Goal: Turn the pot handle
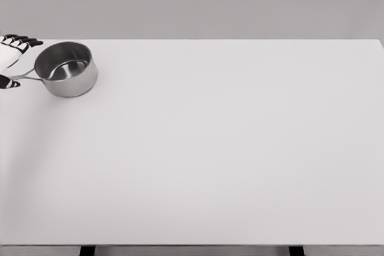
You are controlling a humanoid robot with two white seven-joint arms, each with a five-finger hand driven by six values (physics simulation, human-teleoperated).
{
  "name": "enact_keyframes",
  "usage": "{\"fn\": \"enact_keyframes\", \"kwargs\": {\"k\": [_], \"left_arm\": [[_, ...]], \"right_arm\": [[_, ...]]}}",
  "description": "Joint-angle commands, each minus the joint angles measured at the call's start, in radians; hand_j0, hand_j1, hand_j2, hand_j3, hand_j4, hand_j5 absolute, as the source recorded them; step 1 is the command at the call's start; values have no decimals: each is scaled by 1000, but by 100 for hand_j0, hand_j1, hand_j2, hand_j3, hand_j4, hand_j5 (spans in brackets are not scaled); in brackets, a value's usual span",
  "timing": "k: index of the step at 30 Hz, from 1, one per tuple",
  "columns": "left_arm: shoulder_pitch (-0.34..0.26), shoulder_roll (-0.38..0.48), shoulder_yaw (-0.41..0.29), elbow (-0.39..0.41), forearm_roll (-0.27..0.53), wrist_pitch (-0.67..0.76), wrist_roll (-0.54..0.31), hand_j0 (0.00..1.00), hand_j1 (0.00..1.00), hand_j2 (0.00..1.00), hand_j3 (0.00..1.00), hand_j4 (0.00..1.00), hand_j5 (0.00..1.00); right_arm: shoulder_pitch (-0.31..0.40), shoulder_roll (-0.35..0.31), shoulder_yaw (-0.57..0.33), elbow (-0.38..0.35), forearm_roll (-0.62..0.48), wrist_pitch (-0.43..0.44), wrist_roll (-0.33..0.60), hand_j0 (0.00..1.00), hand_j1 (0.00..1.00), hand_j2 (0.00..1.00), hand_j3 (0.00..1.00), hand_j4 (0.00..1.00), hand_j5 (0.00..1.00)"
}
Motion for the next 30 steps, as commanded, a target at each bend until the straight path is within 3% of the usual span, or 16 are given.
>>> {"fn": "enact_keyframes", "kwargs": {"k": [1, 18, 22, 30], "left_arm": [[-2, 0, 3, 14, -12, 0, 1, 100, 100, 100, 100, 100, 100], [-55, -3, 1, 106, -29, 0, 1, 100, 100, 100, 100, 100, 100], [-80, -13, 1, 139, -66, 0, 1, 100, 100, 100, 100, 100, 100], [-89, -26, -5, 141, -89, 0, 1, 100, 100, 100, 100, 100, 100]], "right_arm": [[0, 0, 0, 0, -1, 0, 0, 100, 100, 100, 100, 100, 100], [0, 0, 0, 0, -1, 0, 0, 100, 100, 100, 100, 100, 100], [0, 0, 0, 0, -1, 0, 0, 100, 100, 100, 100, 100, 100], [0, 0, 0, 0, 1, 0, 0, 100, 100, 100, 100, 100, 100]]}}
